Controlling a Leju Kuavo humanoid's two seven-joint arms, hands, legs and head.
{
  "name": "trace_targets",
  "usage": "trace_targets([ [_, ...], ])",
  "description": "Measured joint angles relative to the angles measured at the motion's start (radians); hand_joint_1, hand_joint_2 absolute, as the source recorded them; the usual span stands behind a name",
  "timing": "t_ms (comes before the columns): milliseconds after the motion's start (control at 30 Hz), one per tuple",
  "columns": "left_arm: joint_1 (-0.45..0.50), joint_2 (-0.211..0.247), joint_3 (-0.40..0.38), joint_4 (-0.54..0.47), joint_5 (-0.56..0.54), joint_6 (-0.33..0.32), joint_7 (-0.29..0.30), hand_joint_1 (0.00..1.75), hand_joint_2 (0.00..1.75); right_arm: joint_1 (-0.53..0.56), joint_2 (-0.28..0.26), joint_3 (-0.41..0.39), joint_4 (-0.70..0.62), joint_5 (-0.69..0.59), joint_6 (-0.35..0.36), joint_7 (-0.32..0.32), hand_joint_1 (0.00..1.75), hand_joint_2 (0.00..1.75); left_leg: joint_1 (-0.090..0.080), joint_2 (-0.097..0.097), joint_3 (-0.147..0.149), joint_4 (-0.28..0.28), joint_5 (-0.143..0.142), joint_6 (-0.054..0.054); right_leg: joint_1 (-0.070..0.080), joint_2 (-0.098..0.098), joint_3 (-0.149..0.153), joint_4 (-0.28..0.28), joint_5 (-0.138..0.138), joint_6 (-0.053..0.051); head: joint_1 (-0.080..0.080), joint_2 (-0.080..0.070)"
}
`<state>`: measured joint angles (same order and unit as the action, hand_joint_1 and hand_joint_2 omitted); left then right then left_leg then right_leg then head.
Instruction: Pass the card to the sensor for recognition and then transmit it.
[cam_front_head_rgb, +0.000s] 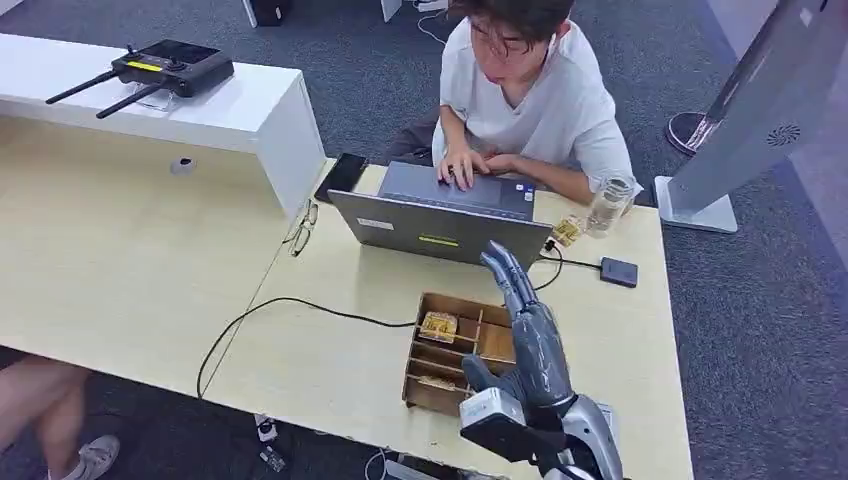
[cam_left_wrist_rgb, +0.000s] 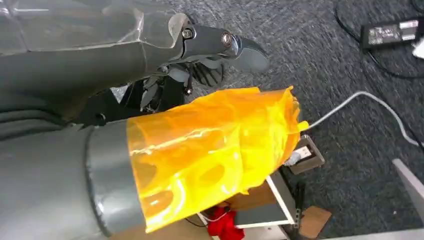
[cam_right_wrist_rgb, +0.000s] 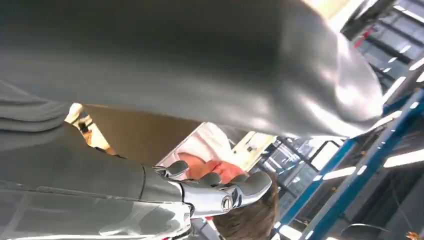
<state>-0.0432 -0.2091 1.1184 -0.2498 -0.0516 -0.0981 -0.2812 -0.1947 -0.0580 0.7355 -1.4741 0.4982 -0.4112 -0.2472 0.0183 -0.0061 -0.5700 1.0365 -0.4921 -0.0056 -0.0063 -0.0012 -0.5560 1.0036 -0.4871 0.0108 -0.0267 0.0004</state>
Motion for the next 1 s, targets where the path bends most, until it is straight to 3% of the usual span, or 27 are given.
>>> trace_targets([
  [100,0.007,-0.014,0.018,-0.01,0.017,0.006,-0.008,0.0,0.0,0.055,-0.004,-0.007,-0.035,-0.026,-0.012,-0.045,0.0,0.0,0.0,0.0,0.0,0.0,0.0,0.0,0.0,0.0,0.0,0.0,0.0,0.0,0.0,0.0],
  [333,0.007,-0.04,0.044,-0.044,0.037,0.015,-0.011,0.0,0.0,0.13,-0.009,-0.018,-0.113,-0.011,-0.027,-0.042,0.0,0.0,0.0,0.0,0.0,0.0,0.0,0.0,0.0,0.0,0.0,0.0,0.001,0.0,0.0,0.0],
  [367,0.007,-0.042,0.047,-0.049,0.038,0.015,-0.011,0.0,0.0,0.136,-0.01,-0.02,-0.119,-0.004,-0.029,-0.039,0.0,1.75,0.0,0.0,0.0,0.0,0.0,0.0,0.0,0.0,0.0,0.0,0.001,0.0,0.0,0.0],
  [533,0.007,-0.05,0.062,-0.054,0.045,0.014,-0.026,0.0,0.0,0.179,-0.016,-0.042,-0.143,0.07,-0.053,-0.035,0.0,1.75,0.0,0.0,0.0,0.0,0.0,0.0,0.0,0.0,0.0,0.0,0.001,0.0,0.0,0.0],
  [800,0.005,-0.05,0.067,-0.054,0.044,0.007,-0.038,0.0,0.0,0.23,-0.04,-0.048,-0.152,0.242,-0.087,0.04,0.0,1.75,0.0,0.001,0.0,0.0,0.0,0.0,0.0,0.001,0.0,0.0,0.001,0.0,0.0,0.0],
  [1000,0.004,-0.05,0.067,-0.054,0.042,0.005,-0.038,0.0,0.0,0.252,-0.052,-0.048,-0.152,0.281,-0.101,0.062,0.0,1.75,0.0,0.001,0.0,0.0,0.0,0.0,0.0,0.0,0.0,0.0,0.001,0.0,0.0,0.0],
])
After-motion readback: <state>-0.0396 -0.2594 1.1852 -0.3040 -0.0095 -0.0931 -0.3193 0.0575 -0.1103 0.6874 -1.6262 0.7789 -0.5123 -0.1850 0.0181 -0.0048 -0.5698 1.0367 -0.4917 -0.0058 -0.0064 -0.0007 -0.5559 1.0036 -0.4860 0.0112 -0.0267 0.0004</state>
